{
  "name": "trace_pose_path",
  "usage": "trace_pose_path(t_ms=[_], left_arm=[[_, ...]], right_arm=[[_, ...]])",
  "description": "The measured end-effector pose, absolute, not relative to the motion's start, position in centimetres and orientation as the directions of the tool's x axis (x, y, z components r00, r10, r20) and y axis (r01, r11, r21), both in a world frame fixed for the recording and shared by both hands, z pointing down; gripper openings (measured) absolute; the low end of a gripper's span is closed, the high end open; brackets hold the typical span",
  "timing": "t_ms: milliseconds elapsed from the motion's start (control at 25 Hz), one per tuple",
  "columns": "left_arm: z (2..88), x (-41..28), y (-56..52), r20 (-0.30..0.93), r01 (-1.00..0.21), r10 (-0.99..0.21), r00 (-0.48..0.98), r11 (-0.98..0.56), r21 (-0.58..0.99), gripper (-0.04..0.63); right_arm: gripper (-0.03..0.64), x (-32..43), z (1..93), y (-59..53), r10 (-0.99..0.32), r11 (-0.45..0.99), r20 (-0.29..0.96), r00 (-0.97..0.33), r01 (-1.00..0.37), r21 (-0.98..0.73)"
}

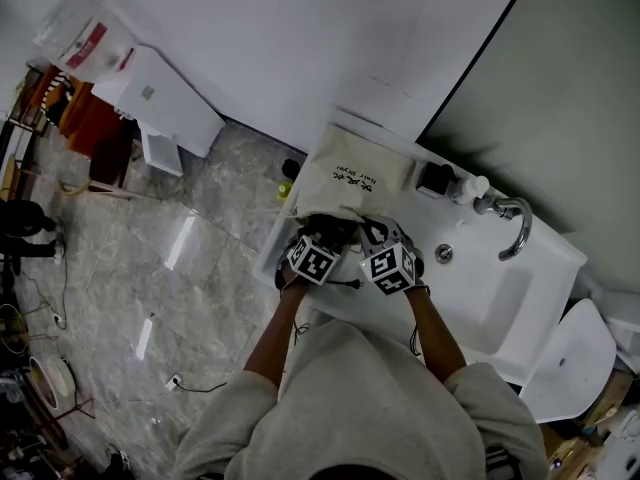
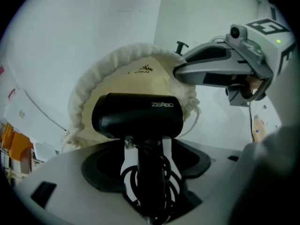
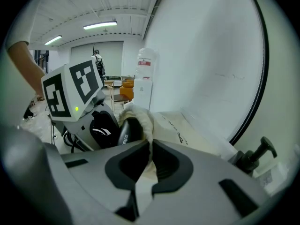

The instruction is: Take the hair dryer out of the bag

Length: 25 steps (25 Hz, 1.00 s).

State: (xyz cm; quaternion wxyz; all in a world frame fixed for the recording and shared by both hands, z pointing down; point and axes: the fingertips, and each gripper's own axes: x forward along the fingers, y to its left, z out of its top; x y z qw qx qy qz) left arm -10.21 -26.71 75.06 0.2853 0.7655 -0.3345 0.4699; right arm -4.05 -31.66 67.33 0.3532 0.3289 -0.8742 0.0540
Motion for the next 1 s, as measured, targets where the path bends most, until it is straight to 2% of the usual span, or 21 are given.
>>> trace_pose_path(t_ms=[320,480,680,840,1000], left_arm=[[76.2,-10.3,-27.0,0.937,-0.797,-0.225,0.267,-0.599,0.083,0.296],[76.4,-10.4,-27.5,0.942,-0.802,-0.243,0.23,-0.595,0.042,0.296],[76.3,-10.3,-27.6,0.915,-0.805,-0.303,0.265,-0.593,0.036,0.296],[76.2,-9.7,-27.3,0.904,-0.79,-0.319,0.285,-0.612,0.034,0.214],[75.9,-9.7,-27.1,0.906,-0.774,-0.296,0.302,-0.632,0.051,0.198]], right_arm=[[0.018,-4.1,67.5,-31.4,-0.527,0.783,0.659,-0.536,-0.608,0.132],[0.018,-4.2,67.6,-31.4,-0.522,0.786,0.661,-0.539,-0.606,0.127],[0.018,-4.3,67.8,-31.4,-0.52,0.785,0.663,-0.539,-0.608,0.121],[0.018,-4.4,67.8,-31.2,-0.518,0.788,0.664,-0.539,-0.603,0.124],[0.018,-4.3,67.8,-31.0,-0.518,0.788,0.669,-0.534,-0.602,0.13]])
